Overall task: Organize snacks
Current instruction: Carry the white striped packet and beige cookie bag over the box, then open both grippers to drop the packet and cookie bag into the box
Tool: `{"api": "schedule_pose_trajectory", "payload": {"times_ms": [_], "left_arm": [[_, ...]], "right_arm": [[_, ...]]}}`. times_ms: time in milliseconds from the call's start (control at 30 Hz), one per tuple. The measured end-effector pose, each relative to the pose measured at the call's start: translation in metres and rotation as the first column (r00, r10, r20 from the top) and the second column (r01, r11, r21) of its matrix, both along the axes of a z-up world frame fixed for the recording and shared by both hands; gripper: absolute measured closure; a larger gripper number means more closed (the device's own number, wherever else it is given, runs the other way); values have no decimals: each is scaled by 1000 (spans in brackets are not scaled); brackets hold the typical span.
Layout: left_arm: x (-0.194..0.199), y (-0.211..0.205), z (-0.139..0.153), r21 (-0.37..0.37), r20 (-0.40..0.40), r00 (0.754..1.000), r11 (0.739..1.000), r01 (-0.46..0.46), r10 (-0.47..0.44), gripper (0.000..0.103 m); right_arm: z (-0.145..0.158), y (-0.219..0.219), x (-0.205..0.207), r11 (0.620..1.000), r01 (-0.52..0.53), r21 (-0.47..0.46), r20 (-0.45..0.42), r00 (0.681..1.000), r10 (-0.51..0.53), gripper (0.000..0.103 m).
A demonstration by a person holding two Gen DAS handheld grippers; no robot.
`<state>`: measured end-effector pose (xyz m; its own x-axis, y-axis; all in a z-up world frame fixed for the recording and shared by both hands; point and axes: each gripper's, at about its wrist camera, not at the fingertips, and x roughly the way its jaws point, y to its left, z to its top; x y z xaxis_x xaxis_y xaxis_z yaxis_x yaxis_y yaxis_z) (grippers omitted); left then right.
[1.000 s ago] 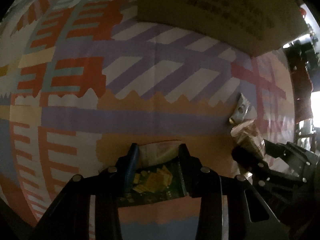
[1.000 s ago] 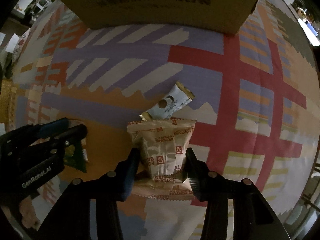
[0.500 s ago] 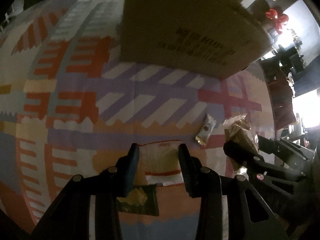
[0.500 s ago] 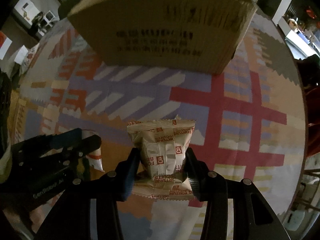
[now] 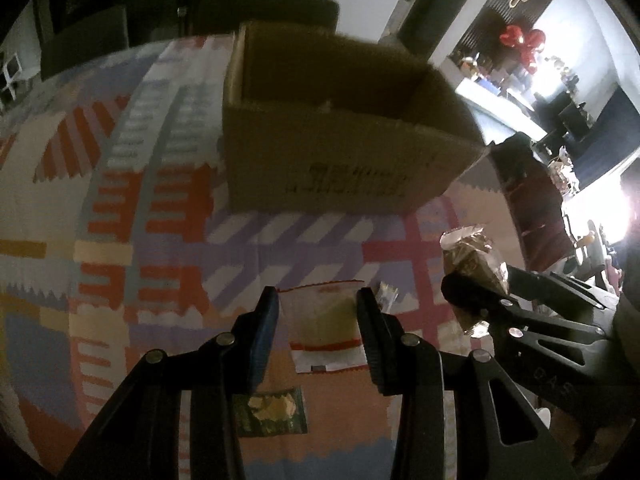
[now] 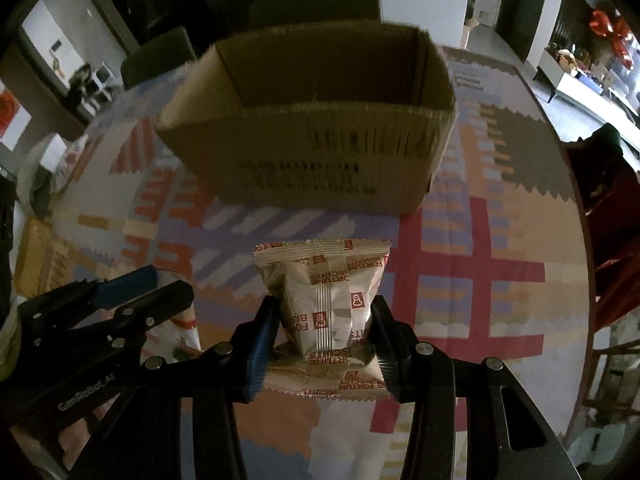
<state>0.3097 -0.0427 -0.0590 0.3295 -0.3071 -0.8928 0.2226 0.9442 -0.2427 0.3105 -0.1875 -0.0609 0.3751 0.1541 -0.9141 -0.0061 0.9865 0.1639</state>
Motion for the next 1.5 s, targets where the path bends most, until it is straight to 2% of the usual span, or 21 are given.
{"api": "schedule_pose_trajectory", "payload": {"times_ms": [533, 900, 1200, 1500], "left_arm": [[27, 0, 73, -2, 180, 983, 999, 35, -34, 64], [46, 2, 111, -5, 273, 961, 999, 45, -41, 64], [65, 1, 122, 9, 295, 955, 999, 41, -42, 64], [94, -3, 112, 9, 270, 963, 1000, 28, -29, 64]], "right_arm": [[71, -2, 17, 999, 34, 4, 186, 982, -34, 56], [105, 2, 28, 1000, 28, 14, 263, 964, -31, 56], [113, 1, 46, 1000, 26, 0, 282, 959, -25, 56], [102, -3, 74, 1000, 23, -4, 260, 965, -21, 56]]}}
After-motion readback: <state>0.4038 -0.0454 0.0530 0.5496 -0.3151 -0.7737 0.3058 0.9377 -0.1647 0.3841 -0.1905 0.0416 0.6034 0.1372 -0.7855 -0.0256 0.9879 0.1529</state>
